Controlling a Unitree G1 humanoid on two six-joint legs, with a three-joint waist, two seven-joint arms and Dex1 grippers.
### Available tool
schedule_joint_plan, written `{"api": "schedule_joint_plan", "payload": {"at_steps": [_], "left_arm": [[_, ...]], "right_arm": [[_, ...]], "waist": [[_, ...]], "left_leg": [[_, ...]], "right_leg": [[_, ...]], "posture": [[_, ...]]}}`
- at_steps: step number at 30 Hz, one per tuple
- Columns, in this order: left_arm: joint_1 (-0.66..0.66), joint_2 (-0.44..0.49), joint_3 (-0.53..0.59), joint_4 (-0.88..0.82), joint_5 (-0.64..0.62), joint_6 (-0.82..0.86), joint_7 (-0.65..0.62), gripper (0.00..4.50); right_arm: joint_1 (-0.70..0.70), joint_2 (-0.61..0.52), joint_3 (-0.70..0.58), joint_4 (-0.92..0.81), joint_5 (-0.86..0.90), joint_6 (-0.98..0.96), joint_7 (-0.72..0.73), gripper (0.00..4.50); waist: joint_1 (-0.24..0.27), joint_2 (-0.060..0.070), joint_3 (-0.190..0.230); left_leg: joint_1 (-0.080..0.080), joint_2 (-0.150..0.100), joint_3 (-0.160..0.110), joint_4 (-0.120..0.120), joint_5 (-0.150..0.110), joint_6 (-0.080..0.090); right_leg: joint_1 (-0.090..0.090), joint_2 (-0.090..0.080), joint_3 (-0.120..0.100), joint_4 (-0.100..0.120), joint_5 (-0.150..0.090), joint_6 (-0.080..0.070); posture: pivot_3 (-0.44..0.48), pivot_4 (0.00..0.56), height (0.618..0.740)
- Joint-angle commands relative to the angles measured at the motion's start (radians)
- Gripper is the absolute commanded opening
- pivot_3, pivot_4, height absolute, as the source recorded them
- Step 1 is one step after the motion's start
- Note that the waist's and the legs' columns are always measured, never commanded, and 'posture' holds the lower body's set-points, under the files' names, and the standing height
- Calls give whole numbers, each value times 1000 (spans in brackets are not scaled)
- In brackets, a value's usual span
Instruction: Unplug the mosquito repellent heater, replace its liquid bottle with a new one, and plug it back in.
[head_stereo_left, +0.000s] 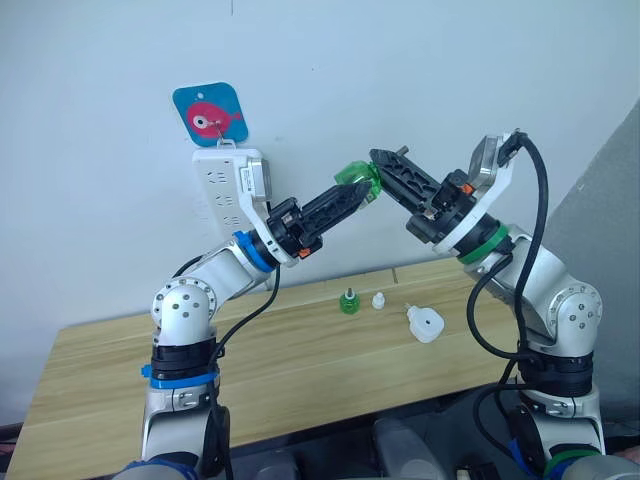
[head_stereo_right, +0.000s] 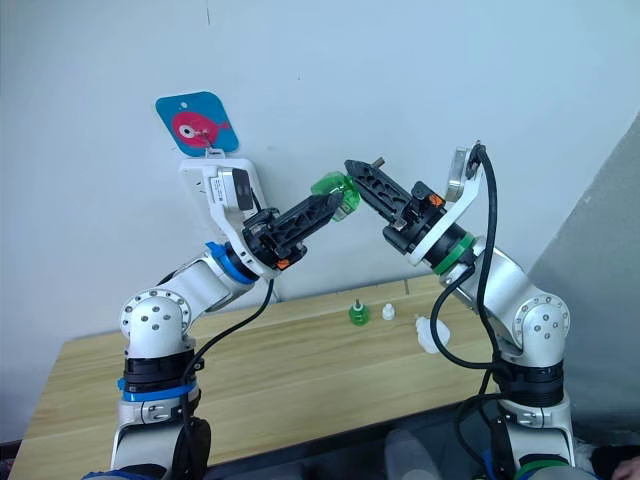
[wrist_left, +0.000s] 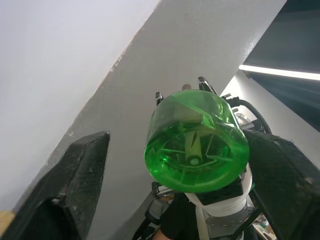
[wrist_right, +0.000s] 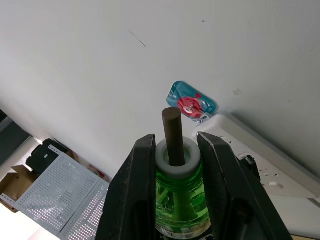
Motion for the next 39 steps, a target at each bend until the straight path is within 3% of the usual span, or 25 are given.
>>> {"api": "schedule_joint_plan", "payload": {"at_steps": [1, 5, 15, 23, 24, 31, 35, 39], "left_arm": [[-30, -10, 18, -12, -25, -22, 12, 3273], [-35, -12, 14, -20, -32, -21, 13, 2274], [-29, -7, 2, -10, 8, -32, 18, 2277], [-11, 12, 15, 18, 18, -29, -1, 2277], [-7, 20, 17, 26, 22, -27, -7, 2277], [35, 108, 39, 79, 57, -21, -67, 2277], [55, 166, 37, 66, 75, -12, -118, 2277], [110, 248, 16, -11, 106, -4, -193, 2277]], "right_arm": [[-18, -3, 3, -28, 10, -12, 20, 865], [-15, -6, 6, -28, 7, -15, 24, 865], [-3, -16, 16, -30, 5, -19, 21, 865], [-2, -40, -5, -43, -13, -29, 24, 3657], [3, -60, -11, -48, -20, -21, 28, 3991], [212, -346, -117, -129, -103, 73, 86, 4003], [334, -554, -95, -191, -339, 167, 189, 4003], [314, -696, 51, -184, -607, 251, 290, 4183]], "waist": [[1, 0, 0], [3, 0, 0], [5, 0, 0], [10, 0, 0], [12, 0, 0], [31, -1, 2], [41, -2, 9], [40, -5, 27]], "left_leg": [[0, 0, 0, 0, 0, 0], [0, 0, 0, 0, 0, 0], [0, 0, 0, 0, 0, 0], [0, 0, 0, 0, 0, 0], [0, 0, 0, 0, 0, 0], [-1, 0, 0, -1, 0, 0], [0, 0, 1, -1, 0, 0], [3, 3, 4, -1, 0, 0]], "right_leg": [[0, 0, 0, 0, 0, 0], [0, 0, 0, 0, 0, 0], [0, 0, 0, 0, 0, 0], [0, 0, 0, 0, 0, 0], [0, 0, 0, 0, 0, 0], [0, 1, 0, -1, -1, 0], [0, 2, 1, -2, -4, 4], [1, 5, 4, -2, -4, 4]], "posture": [[-208, 64, 740], [-207, 63, 740], [-205, 65, 740], [-209, 70, 740], [-206, 80, 740], [-204, 112, 740], [-211, 142, 740], [-210, 175, 740]]}}
